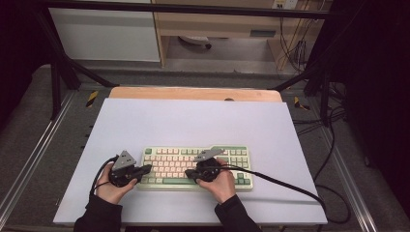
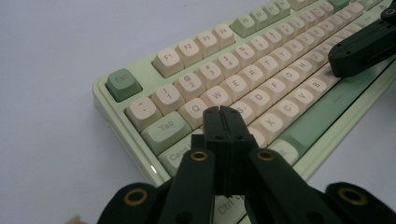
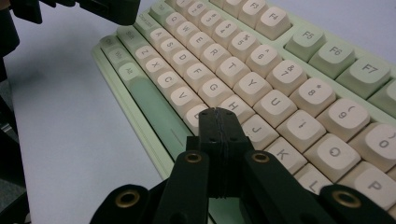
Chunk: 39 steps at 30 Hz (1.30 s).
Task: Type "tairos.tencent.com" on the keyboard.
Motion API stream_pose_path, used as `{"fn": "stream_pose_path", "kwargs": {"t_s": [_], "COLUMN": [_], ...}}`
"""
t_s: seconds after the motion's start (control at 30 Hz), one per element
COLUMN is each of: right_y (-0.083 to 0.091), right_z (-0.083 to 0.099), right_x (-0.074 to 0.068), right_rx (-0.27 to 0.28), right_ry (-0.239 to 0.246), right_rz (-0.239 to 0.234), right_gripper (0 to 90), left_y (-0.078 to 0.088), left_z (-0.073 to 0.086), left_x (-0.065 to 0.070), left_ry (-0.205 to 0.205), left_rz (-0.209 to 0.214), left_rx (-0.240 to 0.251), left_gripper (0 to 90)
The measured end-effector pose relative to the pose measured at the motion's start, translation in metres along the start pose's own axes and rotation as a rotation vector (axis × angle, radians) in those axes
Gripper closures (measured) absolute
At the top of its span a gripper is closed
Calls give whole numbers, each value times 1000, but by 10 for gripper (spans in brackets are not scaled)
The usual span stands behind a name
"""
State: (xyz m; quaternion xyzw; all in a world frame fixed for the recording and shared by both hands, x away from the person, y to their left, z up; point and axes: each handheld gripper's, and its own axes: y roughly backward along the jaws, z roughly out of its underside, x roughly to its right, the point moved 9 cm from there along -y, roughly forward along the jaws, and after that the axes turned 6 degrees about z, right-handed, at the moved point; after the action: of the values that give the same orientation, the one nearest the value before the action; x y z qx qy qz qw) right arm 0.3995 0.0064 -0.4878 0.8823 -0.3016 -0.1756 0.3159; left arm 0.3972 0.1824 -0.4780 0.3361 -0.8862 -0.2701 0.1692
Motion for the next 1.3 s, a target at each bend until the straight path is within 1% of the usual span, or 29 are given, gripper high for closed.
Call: {"fn": "stream_pose_path", "kwargs": {"t_s": [0.2, 0.3, 0.4, 0.47, 0.53, 0.63, 0.67, 0.8, 1.03, 1.13, 1.3], "right_y": [-1, -2, -2, -1, 2, 8, 10, 18, 32, 38, 48], "right_z": [0, 2, 2, 2, 0, -2, -2, -4, 2, 4, 10], "right_x": [-1, -1, -2, -1, -1, 0, 1, 7, 21, 26, 35], "right_rx": [0, -13, -12, -14, -1, 3, 6, 17, 36, 45, 45], "right_ry": [1, 9, 8, 12, 17, 18, 24, 17, -15, -24, -32], "right_rz": [-1, 4, -1, 5, 0, -1, 2, 9, 20, 20, 41], "right_gripper": [900, 900, 900, 900, 900, 900, 900, 900, 900, 900, 900], "left_y": [0, 0, -1, 0, 0, 1, 1, 1, 1, 1, -1], "left_z": [0, 0, 0, 0, 0, 0, -1, -1, -2, -3, -5], "left_x": [0, 0, 0, 0, 0, 1, 1, 1, 2, 4, 9], "left_ry": [0, 0, 0, -1, -1, 1, 1, -2, -4, -8, -16], "left_rz": [0, 0, 1, 1, 1, 1, 1, 2, 2, 8, 16], "left_rx": [1, -1, -2, -1, 1, 4, 4, 3, 4, 2, 0], "left_gripper": [900, 900, 900, 900, 900, 900, 900, 900, 900, 900, 900]}}
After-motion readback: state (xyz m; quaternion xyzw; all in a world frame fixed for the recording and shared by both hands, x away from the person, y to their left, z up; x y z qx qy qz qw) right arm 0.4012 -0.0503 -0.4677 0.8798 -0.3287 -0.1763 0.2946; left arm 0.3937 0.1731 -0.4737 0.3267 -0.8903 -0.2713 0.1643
